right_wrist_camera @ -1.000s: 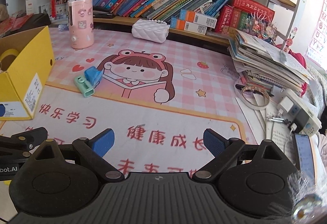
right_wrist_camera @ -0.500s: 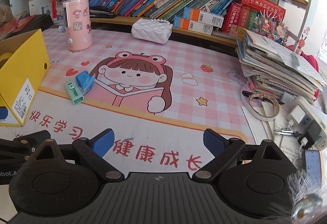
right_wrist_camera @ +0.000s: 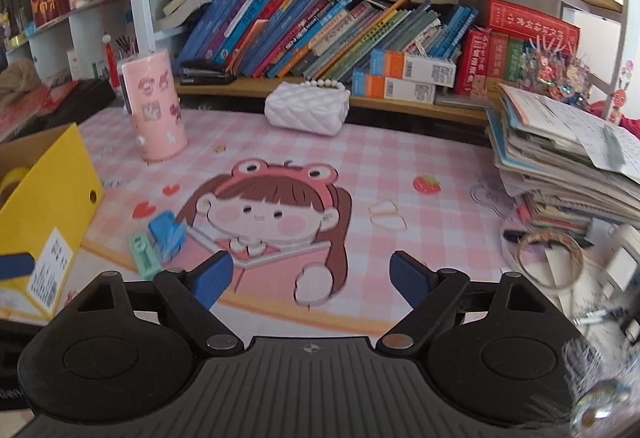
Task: Organize objects
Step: 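Move both open tools toward the mint-green sharpener and blue cap on the mat, then grasp the mint-green sharpener with the left tool while the right tool grasps the blue cap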
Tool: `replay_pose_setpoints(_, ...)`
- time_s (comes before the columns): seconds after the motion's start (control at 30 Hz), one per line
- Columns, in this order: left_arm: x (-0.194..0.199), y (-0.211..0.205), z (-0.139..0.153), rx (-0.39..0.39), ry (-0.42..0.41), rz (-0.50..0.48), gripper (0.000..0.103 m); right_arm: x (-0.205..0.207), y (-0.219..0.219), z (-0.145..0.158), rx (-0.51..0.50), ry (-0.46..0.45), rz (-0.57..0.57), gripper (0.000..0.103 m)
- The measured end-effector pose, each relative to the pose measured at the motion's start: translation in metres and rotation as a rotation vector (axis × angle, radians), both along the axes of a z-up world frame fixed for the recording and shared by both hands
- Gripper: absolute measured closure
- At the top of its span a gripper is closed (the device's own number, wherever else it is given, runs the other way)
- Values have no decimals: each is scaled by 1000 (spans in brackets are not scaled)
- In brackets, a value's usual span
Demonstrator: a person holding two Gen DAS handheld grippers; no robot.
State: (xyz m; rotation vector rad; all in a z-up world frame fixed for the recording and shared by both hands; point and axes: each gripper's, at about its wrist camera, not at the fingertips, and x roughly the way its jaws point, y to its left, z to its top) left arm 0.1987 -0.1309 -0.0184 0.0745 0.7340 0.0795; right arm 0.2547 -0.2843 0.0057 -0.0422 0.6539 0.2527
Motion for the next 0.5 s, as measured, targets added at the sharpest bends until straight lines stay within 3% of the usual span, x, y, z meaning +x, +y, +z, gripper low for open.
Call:
replay_pose_setpoints(0.17, 27, 2, -18, -28, 26, 59, 26, 18, 2, 3, 8, -24, 2, 18)
replay_pose_setpoints(0.37, 63, 12, -40, -58, 75, 157, 48, 29, 2, 4, 7, -27, 11, 18)
replay_pose_setpoints(0.5, 78, 17, -49, -65, 105, 221, 50, 32, 4, 4, 2, -28, 35, 18)
